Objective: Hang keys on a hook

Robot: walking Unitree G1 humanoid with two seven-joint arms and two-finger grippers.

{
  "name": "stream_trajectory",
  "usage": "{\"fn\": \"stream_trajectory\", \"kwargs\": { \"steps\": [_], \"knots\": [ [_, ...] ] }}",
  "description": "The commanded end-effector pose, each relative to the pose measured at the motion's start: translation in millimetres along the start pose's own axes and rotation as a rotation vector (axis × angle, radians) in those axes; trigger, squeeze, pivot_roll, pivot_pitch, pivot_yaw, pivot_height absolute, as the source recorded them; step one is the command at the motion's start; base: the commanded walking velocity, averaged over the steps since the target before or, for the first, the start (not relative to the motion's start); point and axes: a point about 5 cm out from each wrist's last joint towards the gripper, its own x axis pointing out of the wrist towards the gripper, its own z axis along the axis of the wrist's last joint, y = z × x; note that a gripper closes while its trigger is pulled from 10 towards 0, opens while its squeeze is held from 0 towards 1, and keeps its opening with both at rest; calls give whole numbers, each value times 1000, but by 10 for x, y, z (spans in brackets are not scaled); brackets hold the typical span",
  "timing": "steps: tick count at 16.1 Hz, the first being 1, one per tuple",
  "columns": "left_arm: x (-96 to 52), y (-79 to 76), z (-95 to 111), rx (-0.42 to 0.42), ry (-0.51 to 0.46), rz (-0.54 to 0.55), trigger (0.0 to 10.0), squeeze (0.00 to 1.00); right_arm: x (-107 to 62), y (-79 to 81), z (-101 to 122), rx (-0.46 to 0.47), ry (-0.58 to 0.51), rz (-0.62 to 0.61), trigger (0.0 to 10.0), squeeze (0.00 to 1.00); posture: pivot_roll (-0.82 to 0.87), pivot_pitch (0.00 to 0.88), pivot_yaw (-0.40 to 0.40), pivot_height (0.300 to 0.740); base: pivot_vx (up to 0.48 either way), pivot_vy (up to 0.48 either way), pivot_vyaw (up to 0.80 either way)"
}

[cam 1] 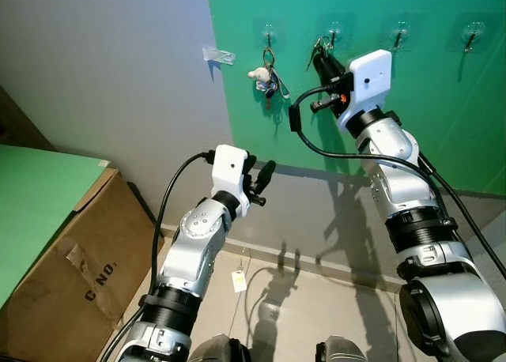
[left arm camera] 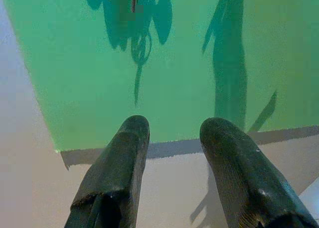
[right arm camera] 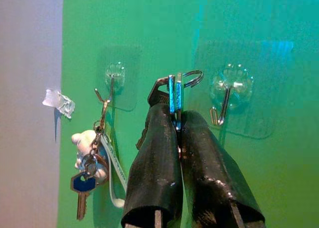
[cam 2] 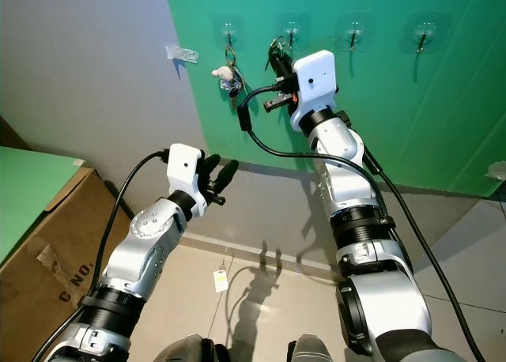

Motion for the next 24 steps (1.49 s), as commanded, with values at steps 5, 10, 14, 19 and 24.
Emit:
{"fn": "stream_trajectory", "kwargs": {
  "steps": [5, 10, 14, 19, 24],
  "knots": [
    [4, 42, 21, 12, -4, 9, 10000, 0, 69, -16, -9, 102, 23, -18, 0, 0, -229, 25, 109, 717, 0, 0, 0],
    [-10, 85, 28, 16, -1, 21, 10000, 0, 101, -40, -35, 203, 41, -46, 0, 0, -221, 29, 110, 717, 0, 0, 0],
    [-11, 86, 32, 18, 1, 20, 10000, 0, 102, -78, -40, 310, 49, -72, 0, 0, -224, 33, 113, 717, 0, 0, 0],
    [-4, 88, 43, 16, 2, 20, 10000, 0, 106, -75, -60, 416, 73, -67, 0, 0, -225, 34, 113, 717, 0, 0, 0],
    [2, 102, 52, 15, 1, 23, 10000, 0, 127, -50, -97, 625, 126, -58, 0, 0, -225, 28, 111, 717, 0, 0, 0]
  ]
}}
